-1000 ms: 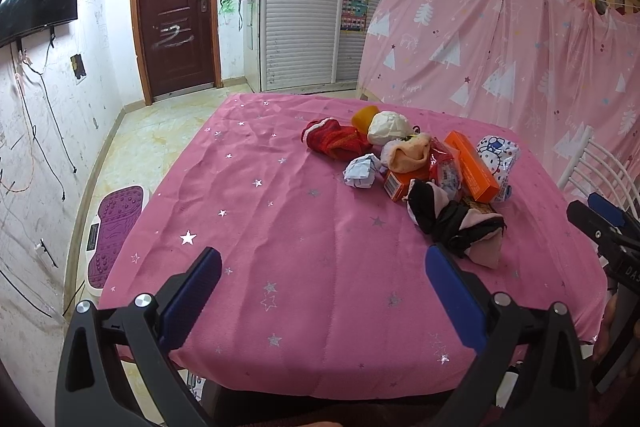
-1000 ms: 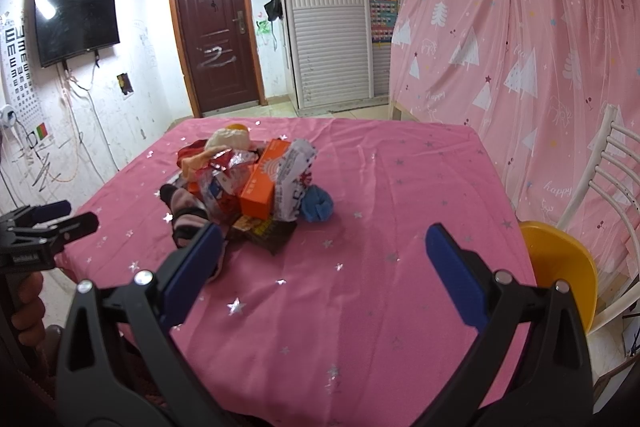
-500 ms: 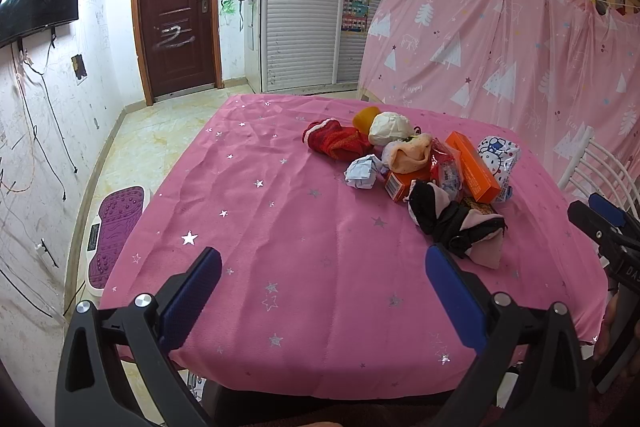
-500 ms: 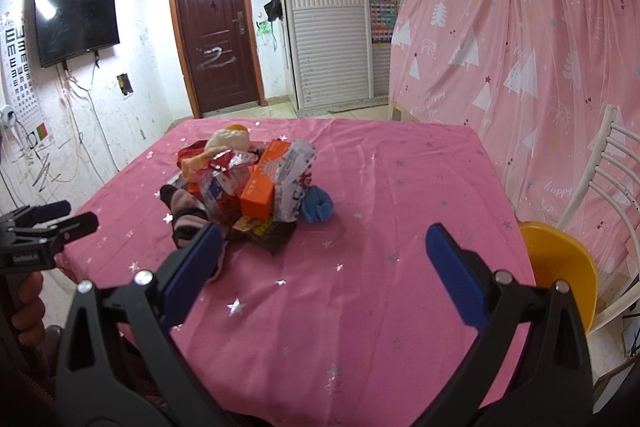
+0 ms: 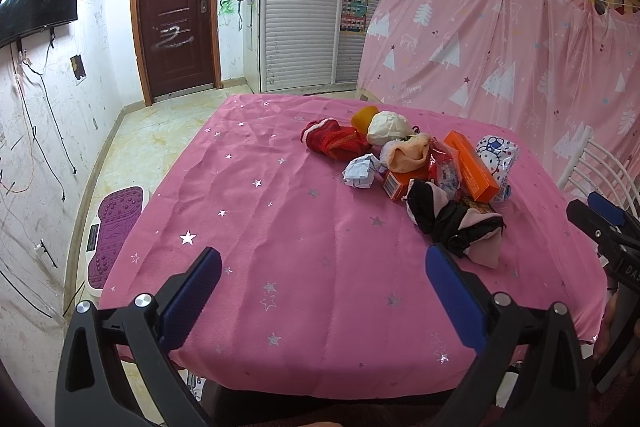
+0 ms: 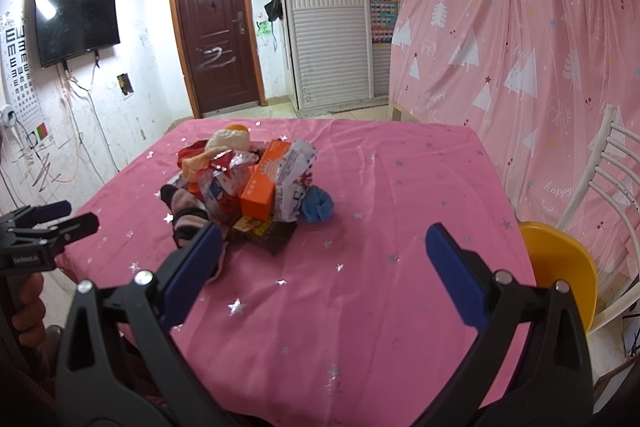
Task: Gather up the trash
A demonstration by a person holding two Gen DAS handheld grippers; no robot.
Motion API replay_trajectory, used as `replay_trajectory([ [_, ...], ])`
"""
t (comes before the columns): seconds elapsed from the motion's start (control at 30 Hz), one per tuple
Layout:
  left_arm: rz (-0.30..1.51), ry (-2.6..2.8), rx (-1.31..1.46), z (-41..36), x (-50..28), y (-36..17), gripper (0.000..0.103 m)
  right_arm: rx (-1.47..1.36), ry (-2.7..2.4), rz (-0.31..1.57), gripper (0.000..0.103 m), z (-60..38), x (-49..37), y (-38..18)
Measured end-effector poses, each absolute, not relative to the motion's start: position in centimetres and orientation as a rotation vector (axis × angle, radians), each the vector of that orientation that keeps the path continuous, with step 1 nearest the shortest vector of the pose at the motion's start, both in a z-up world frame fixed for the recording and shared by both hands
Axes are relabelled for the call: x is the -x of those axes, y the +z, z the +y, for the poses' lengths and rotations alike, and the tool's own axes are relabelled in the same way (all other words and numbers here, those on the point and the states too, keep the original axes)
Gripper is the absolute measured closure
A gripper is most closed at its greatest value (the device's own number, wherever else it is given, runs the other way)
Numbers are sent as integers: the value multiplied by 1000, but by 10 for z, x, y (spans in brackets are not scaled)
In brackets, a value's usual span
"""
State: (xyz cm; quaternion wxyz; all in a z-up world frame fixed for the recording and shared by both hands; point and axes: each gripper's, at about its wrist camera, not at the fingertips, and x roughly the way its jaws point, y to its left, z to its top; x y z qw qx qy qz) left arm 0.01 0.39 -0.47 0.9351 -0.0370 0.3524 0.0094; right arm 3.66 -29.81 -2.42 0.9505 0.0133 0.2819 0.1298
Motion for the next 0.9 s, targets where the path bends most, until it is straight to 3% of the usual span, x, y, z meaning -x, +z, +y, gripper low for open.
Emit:
replay_trajectory([
  [0.9, 728, 20, 66, 4, -6, -6, 8, -44, 289, 588, 6, -297, -40, -28],
])
